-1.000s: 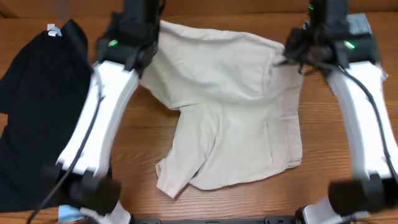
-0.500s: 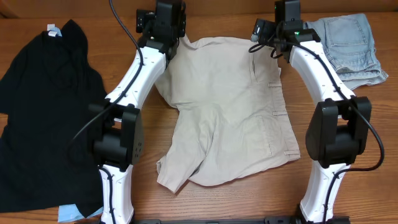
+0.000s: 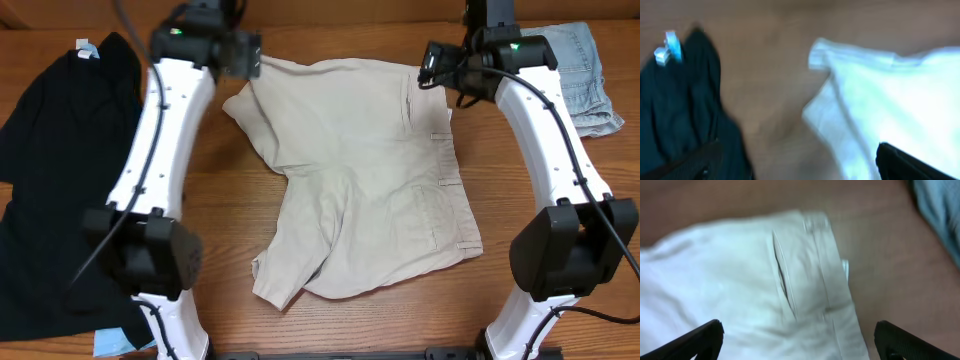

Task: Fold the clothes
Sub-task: 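Release the pants' waistband corners with both grippers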

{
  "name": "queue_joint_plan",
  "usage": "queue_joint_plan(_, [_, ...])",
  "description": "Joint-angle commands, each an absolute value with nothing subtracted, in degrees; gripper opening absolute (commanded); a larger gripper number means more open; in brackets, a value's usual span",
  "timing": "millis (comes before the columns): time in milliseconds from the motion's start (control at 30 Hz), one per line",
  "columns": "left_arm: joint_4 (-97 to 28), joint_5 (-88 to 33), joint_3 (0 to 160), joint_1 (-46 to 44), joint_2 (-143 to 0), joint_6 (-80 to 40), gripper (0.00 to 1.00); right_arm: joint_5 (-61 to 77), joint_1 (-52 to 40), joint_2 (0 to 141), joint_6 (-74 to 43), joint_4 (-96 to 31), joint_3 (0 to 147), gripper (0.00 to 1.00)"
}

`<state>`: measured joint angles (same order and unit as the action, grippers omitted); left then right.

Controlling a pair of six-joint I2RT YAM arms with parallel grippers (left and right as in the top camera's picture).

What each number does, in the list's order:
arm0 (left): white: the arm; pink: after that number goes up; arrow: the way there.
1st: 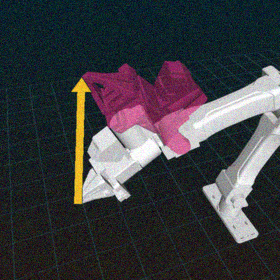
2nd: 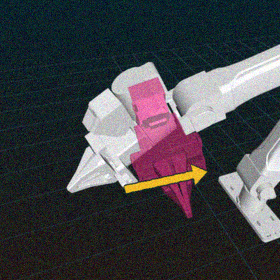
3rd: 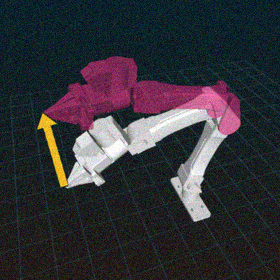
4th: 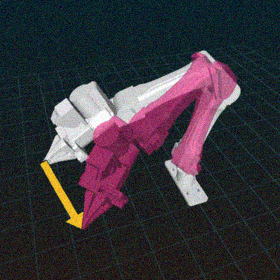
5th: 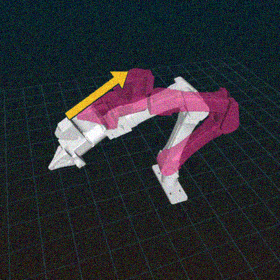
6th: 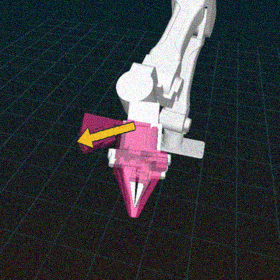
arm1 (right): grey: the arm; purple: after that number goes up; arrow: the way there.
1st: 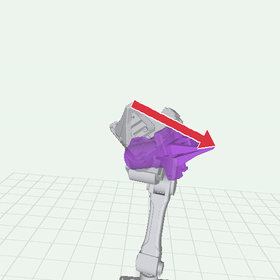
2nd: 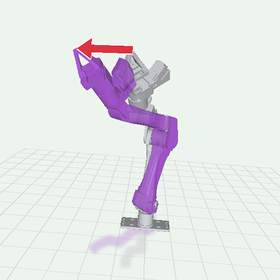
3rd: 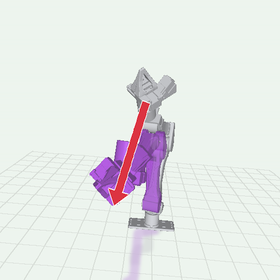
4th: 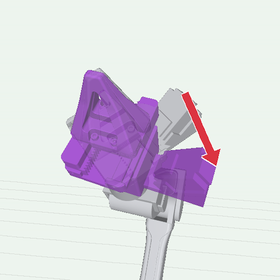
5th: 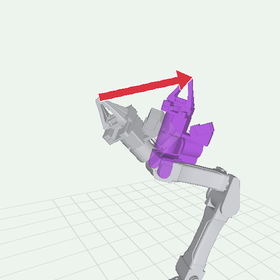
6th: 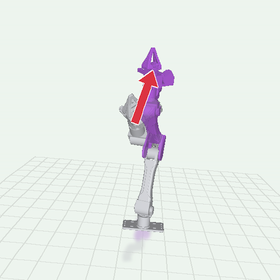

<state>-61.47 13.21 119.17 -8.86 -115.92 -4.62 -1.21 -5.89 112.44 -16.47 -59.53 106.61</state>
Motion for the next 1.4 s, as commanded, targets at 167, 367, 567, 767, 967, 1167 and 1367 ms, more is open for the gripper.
queue_joint_plan(167, [-66.5, 3.7, 114.7, -2.5, -118.2, -8.4, 0.81, 1.7, -5.8, 112.1, -16.5, -61.4, 102.4, 1.00])
queue_joint_plan(367, [-61.5, -0.1, 112.1, -0.5, -123.1, -9.5, 0.69, 1.7, -5.8, 112.2, -16.5, -60.3, 99.7, 1.00])
queue_joint_plan(567, [-56.0, -2.6, 112.1, -1.8, -129.9, -9.5, 0.75, 1.6, -5.8, 112.2, -16.4, -59.9, 99.0, 1.00])
queue_joint_plan(767, [-52.2, -2.6, 112.1, -2.0, -134.2, -12.9, 0.76, 1.6, -5.8, 112.2, -16.4, -59.9, 99.0, 1.00])
queue_joint_plan(967, [-48.2, -2.6, 112.1, -2.1, -134.7, -13.4, 0.60, 1.6, -5.8, 112.2, -16.5, -59.9, 99.0, 1.00])
queue_joint_plan(1167, [-47.2, -2.6, 112.1, -2.3, -134.8, -13.8, 0.49, 1.6, -5.8, 112.2, -16.4, -59.9, 99.0, 1.00])
queue_joint_plan(1367, [-46.6, -3.4, 112.1, -2.3, -136.3, -15.0, 0.46, 1.6, -5.8, 112.2, -16.4, -59.9, 99.0, 1.00])
